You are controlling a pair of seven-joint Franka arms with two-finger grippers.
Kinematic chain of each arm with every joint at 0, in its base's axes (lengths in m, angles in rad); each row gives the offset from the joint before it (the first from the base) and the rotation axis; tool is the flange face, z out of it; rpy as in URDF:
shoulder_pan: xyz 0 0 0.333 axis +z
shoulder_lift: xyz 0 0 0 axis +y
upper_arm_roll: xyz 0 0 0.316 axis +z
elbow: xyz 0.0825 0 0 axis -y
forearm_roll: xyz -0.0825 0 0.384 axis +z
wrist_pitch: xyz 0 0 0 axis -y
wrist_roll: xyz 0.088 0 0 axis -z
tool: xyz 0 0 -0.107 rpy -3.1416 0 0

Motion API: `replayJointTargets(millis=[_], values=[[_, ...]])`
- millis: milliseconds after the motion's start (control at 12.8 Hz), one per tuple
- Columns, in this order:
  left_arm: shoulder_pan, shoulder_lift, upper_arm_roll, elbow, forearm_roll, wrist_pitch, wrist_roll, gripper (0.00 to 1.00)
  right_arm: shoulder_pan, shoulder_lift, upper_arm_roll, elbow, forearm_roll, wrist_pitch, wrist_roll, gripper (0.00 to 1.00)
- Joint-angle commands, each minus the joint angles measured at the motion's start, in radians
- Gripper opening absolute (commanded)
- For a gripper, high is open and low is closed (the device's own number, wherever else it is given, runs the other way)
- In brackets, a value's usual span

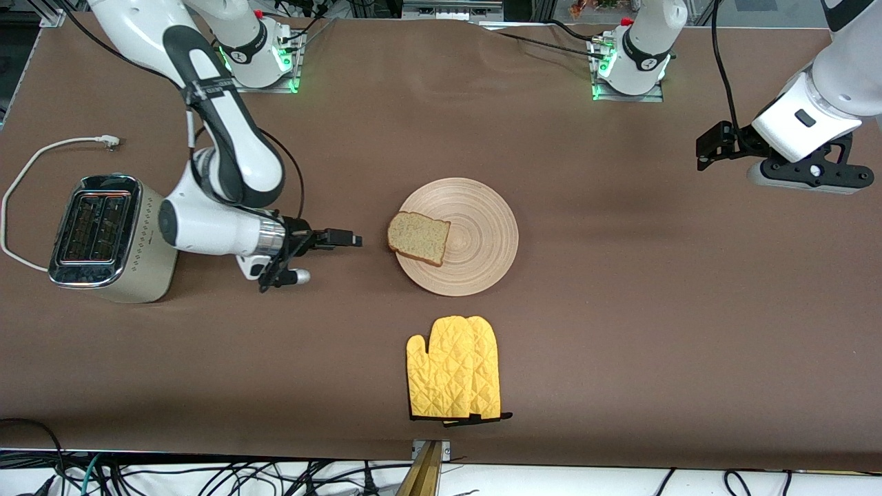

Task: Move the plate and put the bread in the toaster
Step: 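Release the plate with the left gripper while the right gripper reaches the bread, then close the right gripper on the bread slice edge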

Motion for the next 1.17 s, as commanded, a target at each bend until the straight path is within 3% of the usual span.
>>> replayJointTargets(millis=[0, 156, 467, 935, 1012, 1090], values=[[0.01, 0.01, -0.003, 0.013, 0.028, 0.019, -0.001, 1.0, -0.007, 0.05, 0.085, -0.025, 0.027, 0.106, -0.027, 1.0], [0.021, 0.025, -0.003, 0.016, 0.022, 0.027, -0.002, 1.0, -0.007, 0.086, 0.123, -0.028, 0.027, 0.157, -0.027, 1.0], [0.021, 0.026, -0.003, 0.016, 0.036, 0.027, -0.013, 1.0, -0.007, 0.121, 0.142, -0.028, 0.035, 0.183, -0.028, 1.0], [0.012, 0.018, -0.019, 0.016, 0.037, 0.01, -0.014, 1.0, -0.007, 0.136, 0.165, -0.042, 0.13, 0.185, -0.091, 1.0], [0.012, 0.018, -0.019, 0.016, 0.037, 0.01, -0.014, 1.0, -0.007, 0.136, 0.165, -0.048, 0.13, 0.185, -0.091, 0.99], [0.012, 0.018, -0.019, 0.016, 0.037, 0.01, -0.014, 1.0, -0.007, 0.136, 0.165, -0.05, 0.13, 0.179, -0.093, 0.88]])
